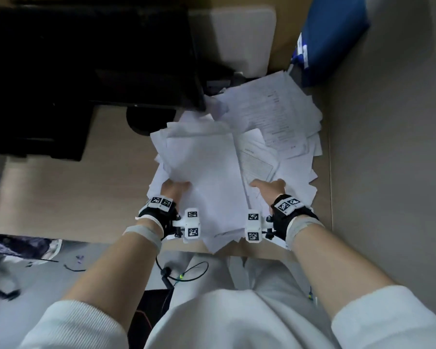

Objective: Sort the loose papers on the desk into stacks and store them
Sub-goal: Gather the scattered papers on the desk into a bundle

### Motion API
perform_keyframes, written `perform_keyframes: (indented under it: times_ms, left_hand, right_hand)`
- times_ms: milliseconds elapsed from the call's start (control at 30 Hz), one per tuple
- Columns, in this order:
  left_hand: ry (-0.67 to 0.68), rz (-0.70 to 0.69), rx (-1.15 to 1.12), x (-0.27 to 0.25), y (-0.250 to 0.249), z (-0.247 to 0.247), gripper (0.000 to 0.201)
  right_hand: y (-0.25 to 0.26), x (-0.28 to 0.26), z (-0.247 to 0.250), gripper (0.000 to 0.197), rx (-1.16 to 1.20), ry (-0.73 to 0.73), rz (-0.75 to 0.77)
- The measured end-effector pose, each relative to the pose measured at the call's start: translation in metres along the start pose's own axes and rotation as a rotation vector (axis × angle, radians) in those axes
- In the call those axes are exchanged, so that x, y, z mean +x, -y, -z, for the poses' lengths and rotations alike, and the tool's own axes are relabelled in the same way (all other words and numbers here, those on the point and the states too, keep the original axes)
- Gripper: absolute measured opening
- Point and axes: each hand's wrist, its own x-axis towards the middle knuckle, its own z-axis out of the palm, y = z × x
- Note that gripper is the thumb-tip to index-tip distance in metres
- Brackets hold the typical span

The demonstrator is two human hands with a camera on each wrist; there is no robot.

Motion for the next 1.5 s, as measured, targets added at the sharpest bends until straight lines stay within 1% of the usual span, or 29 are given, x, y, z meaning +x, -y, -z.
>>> perform_keyframes:
  times_ms: [67, 133, 200, 267, 300, 367, 400, 433, 500, 567, 600, 667, 733, 800, 833, 867, 900, 933, 1000, 1033, 1100, 1133, 1200, 1267, 1300, 1367, 1433, 1467, 1500]
  left_hand:
    - [0.013, 0.014, 0.028, 0.012, 0.006, -0.005, 0.045]
    - [-0.032, 0.022, 0.072, 0.015, 0.005, -0.008, 0.054]
    - [-0.049, 0.009, 0.049, 0.021, 0.0, -0.007, 0.067]
    - [-0.051, -0.012, -0.016, 0.032, -0.007, -0.005, 0.073]
    - [-0.055, -0.031, -0.025, 0.037, -0.011, -0.002, 0.077]
    - [-0.038, -0.042, 0.04, 0.051, -0.016, 0.003, 0.087]
    - [-0.034, -0.035, 0.085, 0.059, -0.017, 0.005, 0.088]
    - [-0.017, -0.03, 0.102, 0.064, -0.02, 0.006, 0.088]
    - [0.025, -0.032, 0.053, 0.069, -0.027, 0.01, 0.085]
    - [0.042, -0.046, 0.011, 0.074, -0.032, 0.013, 0.069]
    - [0.058, -0.045, -0.005, 0.076, -0.034, 0.015, 0.062]
    - [0.101, -0.042, -0.029, 0.08, -0.038, 0.02, 0.049]
    - [0.121, -0.041, -0.06, 0.087, -0.039, 0.023, 0.037]
    - [0.146, -0.031, -0.091, 0.09, -0.042, 0.026, 0.039]
    - [0.15, -0.028, -0.115, 0.088, -0.045, 0.027, 0.047]
    - [0.145, -0.027, -0.141, 0.089, -0.047, 0.028, 0.059]
    - [0.136, -0.027, -0.172, 0.088, -0.048, 0.028, 0.07]
    - [0.13, -0.027, -0.205, 0.09, -0.047, 0.028, 0.076]
    - [0.133, -0.025, -0.228, 0.094, -0.045, 0.028, 0.08]
    - [0.143, -0.022, -0.219, 0.094, -0.045, 0.029, 0.078]
    - [0.165, -0.04, -0.219, 0.095, -0.046, 0.029, 0.073]
    - [0.176, -0.054, -0.228, 0.095, -0.046, 0.029, 0.07]
    - [0.205, -0.081, -0.237, 0.092, -0.047, 0.027, 0.069]
    - [0.24, -0.091, -0.231, 0.086, -0.049, 0.025, 0.065]
    - [0.245, -0.098, -0.201, 0.082, -0.052, 0.025, 0.057]
    - [0.23, -0.1, -0.155, 0.079, -0.055, 0.026, 0.036]
    - [0.218, -0.043, -0.171, 0.079, -0.058, 0.026, 0.018]
    - [0.206, -0.03, -0.155, 0.084, -0.057, 0.025, 0.009]
    - [0.199, -0.023, -0.12, 0.087, -0.056, 0.023, 0.012]
  right_hand:
    - [-0.007, 0.012, -0.009, 0.093, -0.005, 0.011, 0.023]
    - [-0.009, 0.022, -0.016, 0.081, -0.046, 0.027, 0.045]
    - [-0.004, 0.023, -0.022, 0.064, -0.067, 0.023, 0.066]
    - [0.006, 0.022, -0.029, 0.043, -0.117, -0.01, 0.123]
    - [0.01, 0.022, -0.035, 0.038, -0.151, -0.038, 0.165]
    - [0.022, 0.02, -0.048, 0.04, -0.174, -0.085, 0.223]
    - [0.028, 0.019, -0.055, 0.04, -0.181, -0.099, 0.24]
    - [0.034, 0.019, -0.062, 0.039, -0.199, -0.097, 0.254]
    - [0.045, 0.022, -0.073, 0.034, -0.246, -0.06, 0.251]
    - [0.057, 0.025, -0.082, 0.025, -0.298, 0.007, 0.238]
    - [0.064, 0.024, -0.088, 0.025, -0.333, 0.048, 0.226]
    - [0.079, 0.022, -0.1, 0.036, -0.394, 0.096, 0.222]
    - [0.088, 0.018, -0.117, 0.058, -0.307, 0.177, 0.184]
    - [0.092, 0.013, -0.131, 0.091, -0.234, 0.253, 0.146]
    - [0.09, 0.015, -0.136, 0.103, -0.235, 0.271, 0.148]
    - [0.09, 0.013, -0.137, 0.108, -0.258, 0.272, 0.163]
    - [0.088, 0.016, -0.136, 0.108, -0.309, 0.273, 0.188]
    - [0.083, 0.02, -0.134, 0.104, -0.378, 0.259, 0.193]
    - [0.074, 0.022, -0.129, 0.092, -0.435, 0.217, 0.167]
    - [0.069, 0.027, -0.124, 0.082, -0.398, 0.2, 0.159]
    - [0.063, 0.024, -0.116, 0.053, -0.276, 0.175, 0.161]
    - [0.062, 0.021, -0.112, 0.046, -0.235, 0.177, 0.16]
    - [0.06, 0.013, -0.106, 0.04, -0.205, 0.175, 0.147]
    - [0.056, 0.009, -0.105, 0.031, -0.166, 0.146, 0.167]
    - [0.054, 0.007, -0.103, 0.028, -0.128, 0.125, 0.178]
    - [0.05, 0.004, -0.097, 0.028, -0.038, 0.062, 0.179]
    - [0.048, 0.0, -0.083, 0.026, 0.042, -0.036, 0.171]
    - [0.047, 0.0, -0.075, 0.028, 0.072, -0.099, 0.162]
    - [0.045, 0.002, -0.064, 0.035, 0.095, -0.168, 0.147]
